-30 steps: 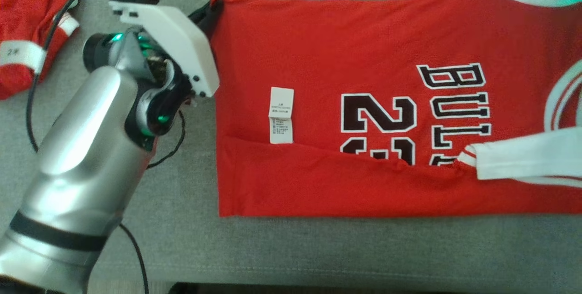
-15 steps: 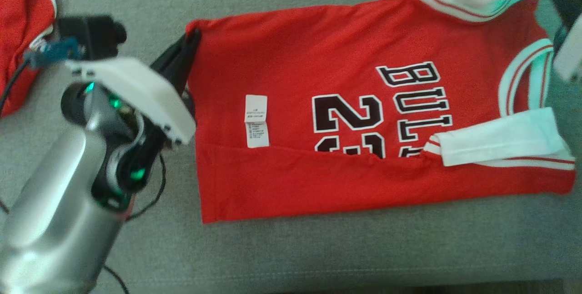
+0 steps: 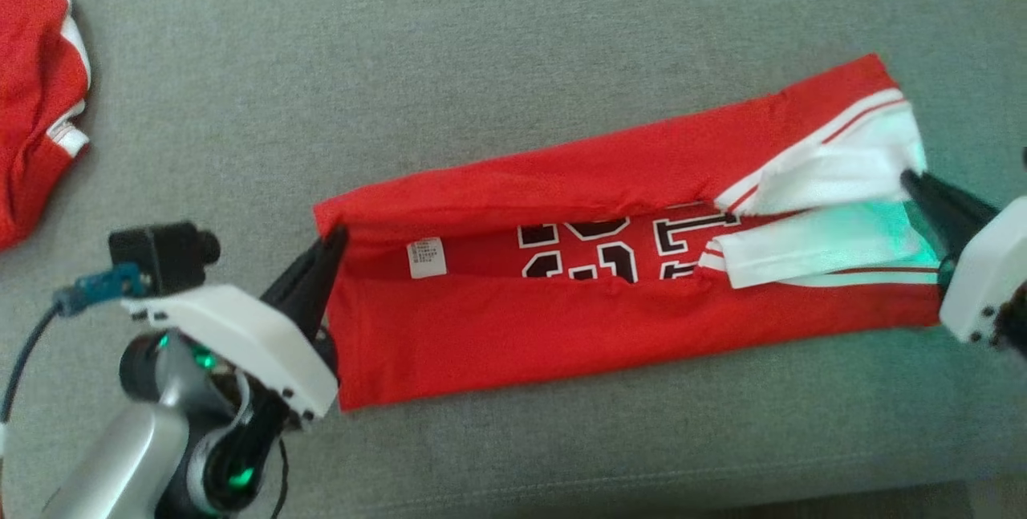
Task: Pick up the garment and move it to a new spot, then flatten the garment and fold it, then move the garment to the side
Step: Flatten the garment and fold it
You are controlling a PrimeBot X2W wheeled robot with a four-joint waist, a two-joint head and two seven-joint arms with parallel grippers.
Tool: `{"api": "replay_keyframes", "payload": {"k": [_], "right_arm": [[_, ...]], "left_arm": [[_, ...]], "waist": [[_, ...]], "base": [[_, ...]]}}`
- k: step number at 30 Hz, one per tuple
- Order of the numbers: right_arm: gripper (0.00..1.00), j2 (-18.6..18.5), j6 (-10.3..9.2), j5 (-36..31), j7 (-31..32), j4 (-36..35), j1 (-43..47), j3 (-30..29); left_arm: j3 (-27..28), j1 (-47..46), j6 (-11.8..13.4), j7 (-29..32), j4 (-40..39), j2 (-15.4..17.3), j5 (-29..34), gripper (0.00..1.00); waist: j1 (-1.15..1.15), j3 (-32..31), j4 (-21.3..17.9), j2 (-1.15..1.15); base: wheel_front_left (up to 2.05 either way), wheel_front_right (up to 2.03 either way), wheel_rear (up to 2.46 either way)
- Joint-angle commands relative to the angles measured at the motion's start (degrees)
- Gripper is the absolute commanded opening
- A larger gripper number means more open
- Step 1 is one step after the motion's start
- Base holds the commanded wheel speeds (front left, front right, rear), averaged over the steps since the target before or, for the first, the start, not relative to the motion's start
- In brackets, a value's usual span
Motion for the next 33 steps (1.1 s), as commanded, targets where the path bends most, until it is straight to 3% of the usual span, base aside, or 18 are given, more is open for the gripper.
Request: {"api": "replay_keyframes", "payload": {"k": [1, 2, 3, 4, 5, 10, 13, 16, 23, 33], "right_arm": [[0.02, -0.81, 0.43, -0.78, 0.36, -2.52, 0.48, 0.30], [0.61, -0.65, 0.43, -1.00, 0.50, -2.72, 0.97, 0.58], [1.00, -0.43, 0.43, -0.98, 0.95, -2.78, 1.45, 0.72], [1.00, -0.36, 0.43, -1.00, 1.41, -2.94, 1.80, 0.85], [1.00, -0.39, 0.43, -0.96, 2.00, -3.13, 2.12, 0.79], [1.00, -0.74, 0.43, 0.05, 5.19, -4.04, 2.46, -1.61], [1.00, 1.49, 0.43, -0.35, 8.40, -2.48, 0.83, -6.73], [1.00, 3.29, 0.43, -1.82, 11.58, -0.33, -1.17, -8.45], [1.00, 5.43, 0.43, -4.82, 18.26, 6.14, -5.31, -8.23], [1.00, 3.47, 0.43, -2.26, 27.51, 7.70, -3.57, -5.08]], "left_arm": [[2.74, -0.62, 0.48, -0.69, -1.94, 2.14, -0.08, 0.00], [2.73, 0.21, 0.86, -0.65, -1.65, 2.31, -0.07, 0.00], [2.66, 0.93, 1.16, -0.55, -1.26, 2.64, 0.07, 0.29], [2.53, 1.49, 1.32, -0.58, -0.84, 3.17, 0.53, 0.72], [2.51, 2.09, 1.62, -0.49, -0.35, 3.59, 0.79, 1.00], [4.05, 4.47, 4.03, -3.83, 0.36, 4.49, 3.35, 1.00], [5.33, 5.89, 7.14, -11.13, 0.22, 2.83, 7.88, 1.00], [4.16, 5.93, 7.76, -16.83, 0.73, 0.24, 11.17, 1.00], [-1.38, 3.76, 6.08, -26.17, 5.77, -6.29, 16.42, 1.00], [-4.15, 2.16, 1.10, -29.82, 13.38, -13.35, 19.91, 1.00]], "waist": [[0.00, -0.40, -0.33, 0.00], [0.00, -0.57, -0.42, 0.00], [0.00, -0.74, -0.50, 0.00], [0.00, -0.94, -0.60, 0.00], [0.00, -1.09, -0.68, 0.00], [0.00, -1.79, -1.06, 0.00], [0.00, -1.85, -0.78, 0.00], [0.00, -1.09, 0.06, 0.00], [0.00, 1.42, 3.67, 0.00], [0.00, 2.04, 7.94, 0.00]], "base": [[0.00, 0.00, 0.00], [0.00, 0.00, 0.00], [0.00, 0.00, 0.00], [0.00, 0.00, 0.00], [0.00, 0.00, 0.00], [0.00, 0.00, 0.00], [0.00, 0.00, 0.00], [0.00, 0.00, 0.00], [0.00, 0.00, 0.00], [0.00, 0.00, 0.00]]}}
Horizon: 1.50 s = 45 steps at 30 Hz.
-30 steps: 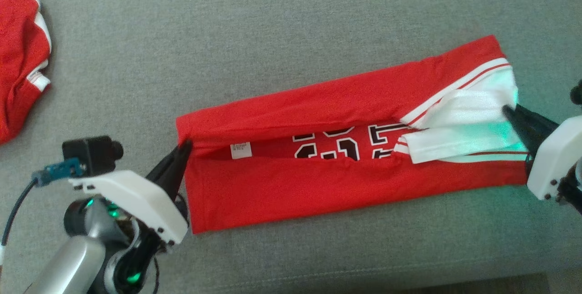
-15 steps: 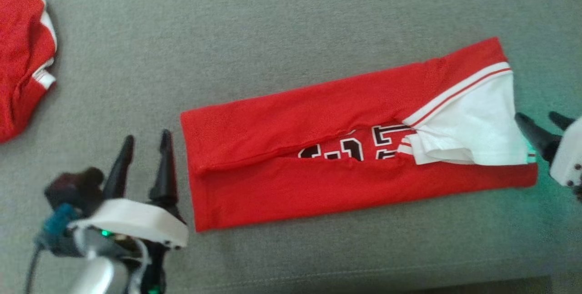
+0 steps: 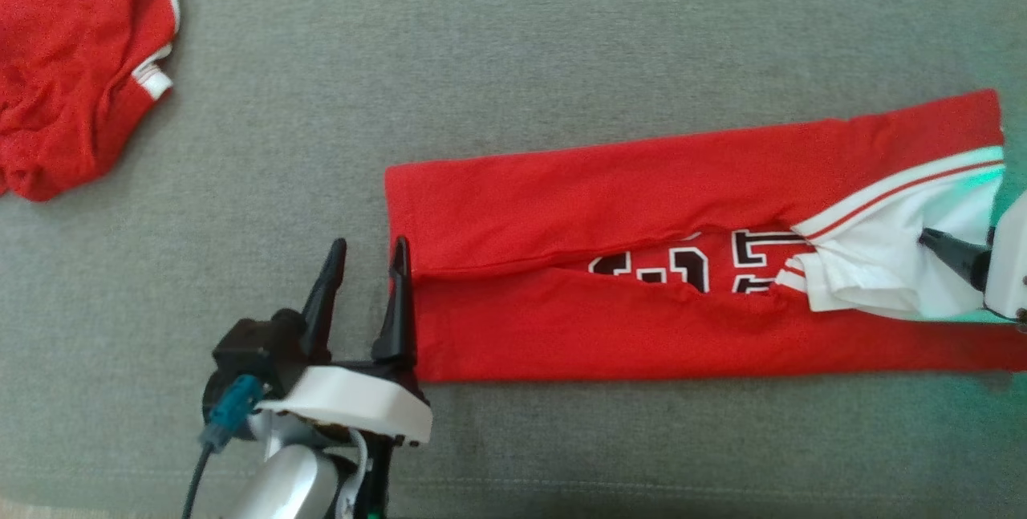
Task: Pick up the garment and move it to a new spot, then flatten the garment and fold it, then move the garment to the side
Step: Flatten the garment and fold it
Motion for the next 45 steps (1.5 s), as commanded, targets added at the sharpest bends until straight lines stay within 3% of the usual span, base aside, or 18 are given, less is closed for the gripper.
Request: {"api": "replay_keyframes", "payload": {"k": [1, 2, 3, 13, 25, 31, 37, 45], "right_arm": [[0.78, 0.28, 0.44, 1.80, 1.63, -1.14, 1.73, 2.86], [0.04, 0.48, 0.44, 2.43, 1.68, -1.60, 2.06, 3.00], [0.00, 0.72, 0.44, 3.15, 1.50, -2.08, 2.31, 3.06], [0.00, 1.25, 0.44, 6.24, -5.14, -2.57, 0.90, -3.88], [0.00, 1.13, 0.44, 4.93, -7.89, -3.05, -2.22, -12.47], [0.00, 2.76, 0.44, 5.27, -5.58, -9.87, -0.16, -10.39], [0.00, 9.06, 0.44, 7.87, 0.87, -18.11, 1.22, -6.63], [0.00, 16.91, 0.44, 7.26, 2.71, -19.55, 1.20, 7.58]], "left_arm": [[2.39, -1.08, -0.60, -0.69, -0.92, -0.89, 0.64, 1.00], [3.05, -0.93, -0.94, -0.72, -0.91, -1.69, 1.08, 1.00], [3.81, -0.67, -1.31, -0.74, -1.03, -2.52, 1.58, 1.00], [10.20, 2.79, -6.31, -0.77, -0.46, -7.68, 5.73, 1.00], [13.83, 4.47, -9.67, -0.77, 1.25, -9.80, 7.57, 1.00], [13.61, 4.71, -10.29, -0.77, 2.17, -9.97, 6.98, 1.00], [13.51, 4.72, -10.02, -0.77, 2.64, -9.99, 6.74, 1.00], [11.91, 5.16, -9.35, -0.77, 3.17, -10.00, 6.73, 1.00]], "waist": [[0.00, -0.27, 0.68, 0.00], [0.00, -0.35, 0.83, 0.00], [0.00, -0.40, 0.95, 0.00], [0.00, -1.45, -0.16, 0.00], [0.00, -2.99, -1.74, 0.00], [0.00, -3.88, -1.84, 0.00], [0.00, -5.48, -1.33, 0.00], [0.00, -8.41, 1.22, 0.00]], "base": [[0.00, 0.00, 0.00], [0.00, 0.00, 0.00], [0.00, 0.00, 0.00], [0.00, 0.00, 0.00], [0.00, 0.00, 0.00], [0.00, 0.00, 0.00], [0.00, 0.00, 0.00], [0.00, 0.00, 0.00]]}}
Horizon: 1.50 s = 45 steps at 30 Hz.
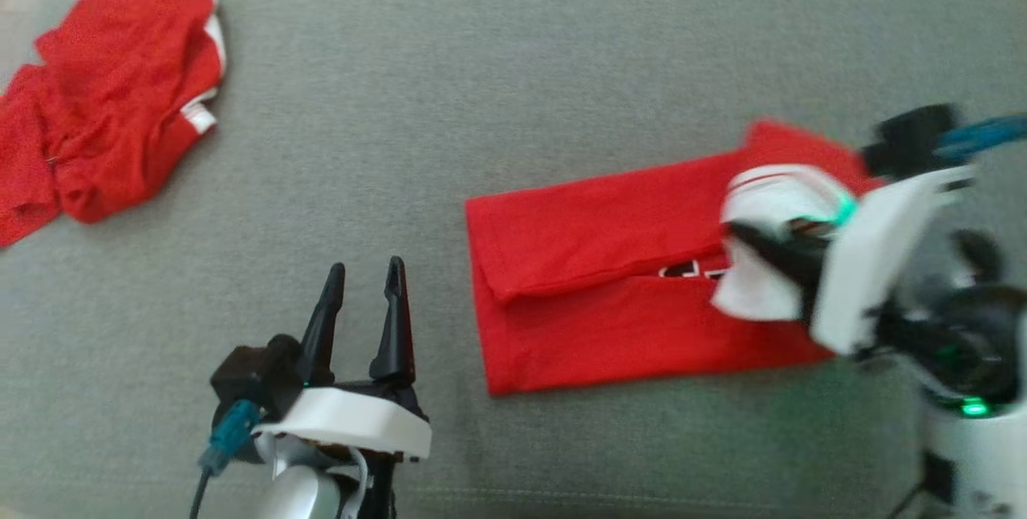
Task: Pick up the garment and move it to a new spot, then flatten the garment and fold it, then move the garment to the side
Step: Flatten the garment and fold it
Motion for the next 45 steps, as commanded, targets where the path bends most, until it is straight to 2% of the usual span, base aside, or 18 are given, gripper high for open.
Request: {"api": "replay_keyframes", "payload": {"k": [1, 4, 13, 26, 27, 28, 29, 40, 43, 45], "right_arm": [[0.00, 1.17, 0.44, -0.43, -1.26, -0.72, -1.19, 3.78], [0.00, 2.62, 0.44, -0.90, -4.02, 2.60, -1.30, 8.17], [0.00, 4.06, 0.44, -2.12, -12.66, 12.44, -2.90, 15.97], [0.00, 4.21, 0.44, -0.40, -21.82, 23.92, -7.97, 24.67], [0.23, 4.21, 0.44, -0.46, -22.33, 24.30, -8.05, 24.99], [0.71, 4.22, 0.44, -0.48, -23.21, 24.50, -8.14, 25.17], [1.00, 4.22, 0.44, -0.45, -24.36, 24.64, -8.27, 25.29], [1.00, 4.22, 0.44, 6.66, -39.48, 28.20, -9.56, 25.51], [1.00, 4.22, 0.44, 5.30, -42.33, 27.19, -9.05, 25.35], [1.00, 4.14, 0.44, 1.21, -44.85, 25.76, -8.22, 24.09]], "left_arm": [[1.05, -0.07, 0.39, -0.70, -1.38, -0.24, 0.09, 1.00], [0.30, -0.13, 0.63, -0.70, -1.18, -0.24, 0.45, 1.00], [-0.82, 0.88, 0.69, -0.70, -0.20, -0.24, 2.61, 1.00], [-1.73, 2.41, 1.37, -0.70, 0.03, -0.25, 2.01, 1.00], [-1.78, 2.44, 1.43, -0.70, 0.05, -0.25, 1.92, 1.00], [-1.78, 2.47, 1.49, -0.70, 0.06, -0.25, 1.87, 1.00], [-1.74, 2.47, 1.53, -0.70, 0.06, -0.25, 1.88, 1.00], [-0.99, 2.52, 1.57, -0.70, 0.29, -0.25, 2.23, 1.00], [-0.43, 3.06, 1.68, -0.70, 0.26, -0.25, 2.41, 1.00], [0.11, 3.49, 1.80, -0.70, 0.14, -0.25, 2.57, 1.00]], "waist": [[0.00, -1.08, 1.72, 0.00], [0.00, -1.97, 3.95, 0.00], [0.00, -3.70, 8.57, 0.00], [0.00, -4.99, 10.68, 0.00], [0.00, -5.02, 10.66, 0.00], [0.00, -5.01, 10.60, 0.00], [0.00, -4.96, 10.52, 0.00], [0.00, -5.39, 8.71, 0.00], [0.00, -6.04, 7.84, 0.00], [0.00, -6.67, 7.14, 0.00]], "base": [[0.00, 0.00, 0.00], [0.00, 0.00, 0.00], [0.00, 0.00, 0.00], [0.00, 0.00, 0.00], [0.00, 0.00, 0.00], [0.00, 0.00, 0.00], [0.00, 0.00, 0.00], [0.00, 0.00, 0.00], [0.00, 0.00, 0.00], [0.00, 0.00, 0.00]]}}
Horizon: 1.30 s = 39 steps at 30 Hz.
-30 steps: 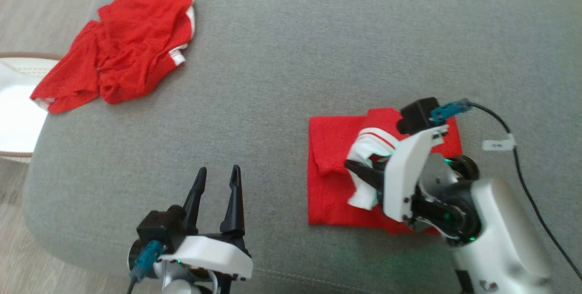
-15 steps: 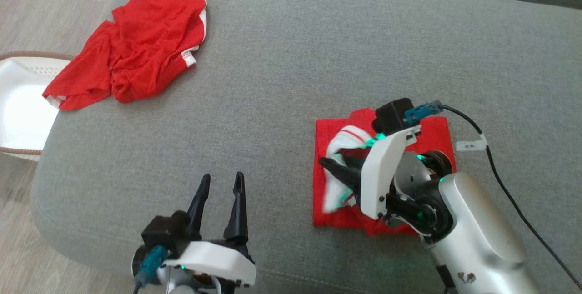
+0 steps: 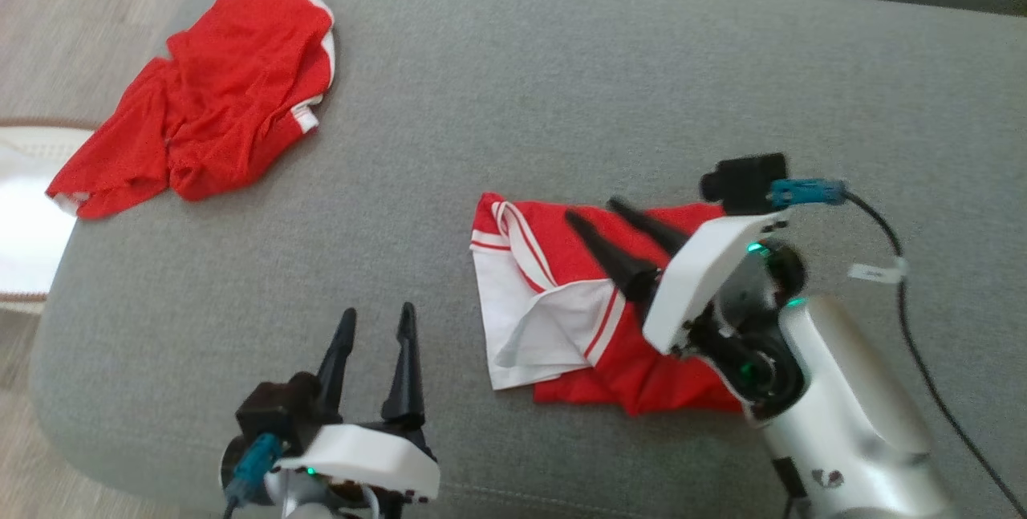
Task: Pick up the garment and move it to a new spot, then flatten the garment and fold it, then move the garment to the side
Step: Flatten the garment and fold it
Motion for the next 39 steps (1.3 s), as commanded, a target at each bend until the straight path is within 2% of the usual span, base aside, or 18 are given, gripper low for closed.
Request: {"api": "replay_keyframes", "payload": {"k": [1, 14, 21, 25, 26, 27, 28, 34, 39], "right_arm": [[1.00, 0.78, 0.44, -3.32, -2.26, -3.52, -0.52, -0.84], [1.00, -2.46, 0.44, -19.03, -13.04, -15.01, 13.02, -14.20], [1.00, -4.61, 0.44, -24.96, -20.73, -13.31, 20.66, -16.94], [1.00, -4.25, 0.44, -27.18, -24.52, -10.63, 22.20, -17.25], [0.78, -3.90, 0.44, -27.24, -25.03, -9.86, 22.16, -16.97], [0.34, -3.57, 0.44, -26.96, -25.16, -8.95, 22.01, -16.44], [0.00, -3.48, 0.44, -26.54, -25.00, -7.99, 21.73, -15.39], [0.00, -3.24, 0.44, -25.25, -24.42, -1.44, 16.96, -9.83], [0.00, -2.37, 0.44, -25.03, -24.62, 7.08, 11.73, -5.72]], "left_arm": [[2.29, 0.11, 0.39, -0.70, -1.80, -0.26, 0.52, 1.00], [6.91, 2.74, -0.24, -0.70, -2.94, -0.26, 2.75, 1.00], [8.67, 4.64, -0.85, -0.70, -2.76, -0.26, 4.82, 1.00], [9.60, 5.65, -1.17, -0.70, -2.87, -0.26, 5.55, 1.00], [9.71, 5.77, -1.29, -0.70, -2.88, -0.26, 5.70, 1.00], [9.77, 5.83, -1.42, -0.70, -2.87, -0.26, 5.84, 1.00], [9.82, 5.86, -1.55, -0.70, -2.86, -0.26, 6.02, 1.00], [10.29, 5.17, -2.17, -0.70, -2.74, -0.26, 6.93, 1.00], [10.79, 3.23, -3.78, -0.70, -1.52, -0.26, 7.94, 1.00]], "waist": [[0.00, -0.84, -0.90, 0.00], [0.00, -4.12, -6.37, 0.00], [0.00, -6.66, -6.90, 0.00], [0.00, -7.07, -6.71, 0.00], [0.00, -7.08, -6.61, 0.00], [0.00, -7.06, -6.45, 0.00], [0.00, -6.98, -6.27, 0.00], [0.00, -5.17, -4.99, 0.00], [0.00, -3.58, -3.11, 0.00]], "base": [[0.00, 0.00, 0.00], [0.00, 0.00, 0.00], [0.00, 0.00, 0.00], [0.00, 0.00, 0.00], [0.00, 0.00, 0.00], [0.00, 0.00, 0.00], [0.00, 0.00, 0.00], [0.00, 0.00, 0.00], [0.00, 0.00, 0.00]]}}
